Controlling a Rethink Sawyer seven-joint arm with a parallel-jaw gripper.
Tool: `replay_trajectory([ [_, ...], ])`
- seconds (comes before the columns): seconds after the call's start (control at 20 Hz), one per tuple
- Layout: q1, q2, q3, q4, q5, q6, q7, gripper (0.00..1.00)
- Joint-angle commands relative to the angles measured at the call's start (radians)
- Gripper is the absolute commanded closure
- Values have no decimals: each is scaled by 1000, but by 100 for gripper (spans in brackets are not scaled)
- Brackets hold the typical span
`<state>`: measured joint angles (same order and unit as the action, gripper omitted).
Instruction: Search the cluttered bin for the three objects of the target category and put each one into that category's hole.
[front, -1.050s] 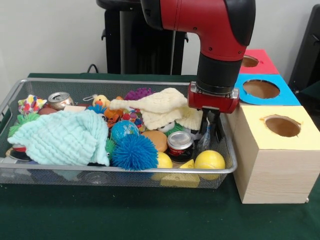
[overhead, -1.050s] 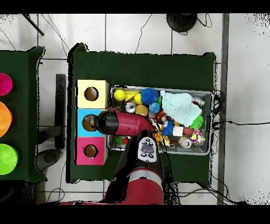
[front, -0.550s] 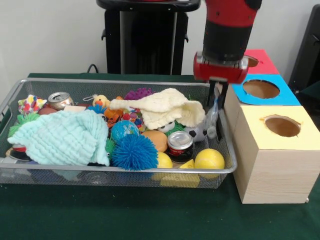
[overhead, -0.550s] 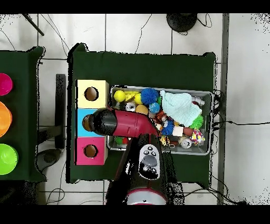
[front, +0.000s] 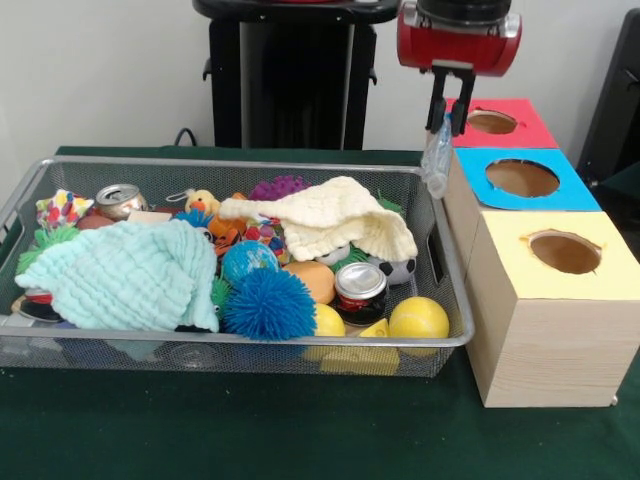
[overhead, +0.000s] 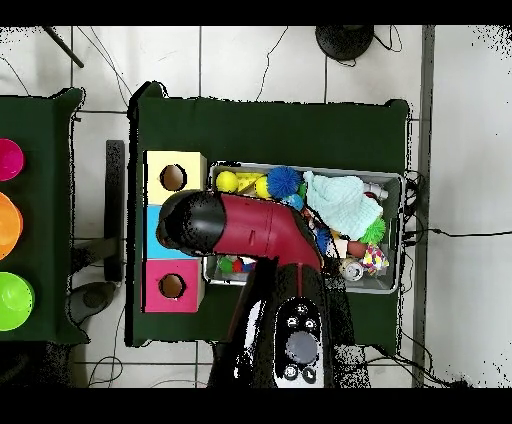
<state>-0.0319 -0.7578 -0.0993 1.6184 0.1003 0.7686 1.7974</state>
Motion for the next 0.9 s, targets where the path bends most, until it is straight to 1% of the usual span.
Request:
replay_trajectory([
  [0.05,-38,-13,57,-24,-64,66,-8,100],
  [0.25,-30,-14,59,-18,-66,61,2,100],
  [0.5,-22,-6,65,9,-61,19,20,100],
  [0.75,4,-3,64,38,-57,-25,51,100],
  [0.9,24,-5,64,73,-48,-64,79,100],
])
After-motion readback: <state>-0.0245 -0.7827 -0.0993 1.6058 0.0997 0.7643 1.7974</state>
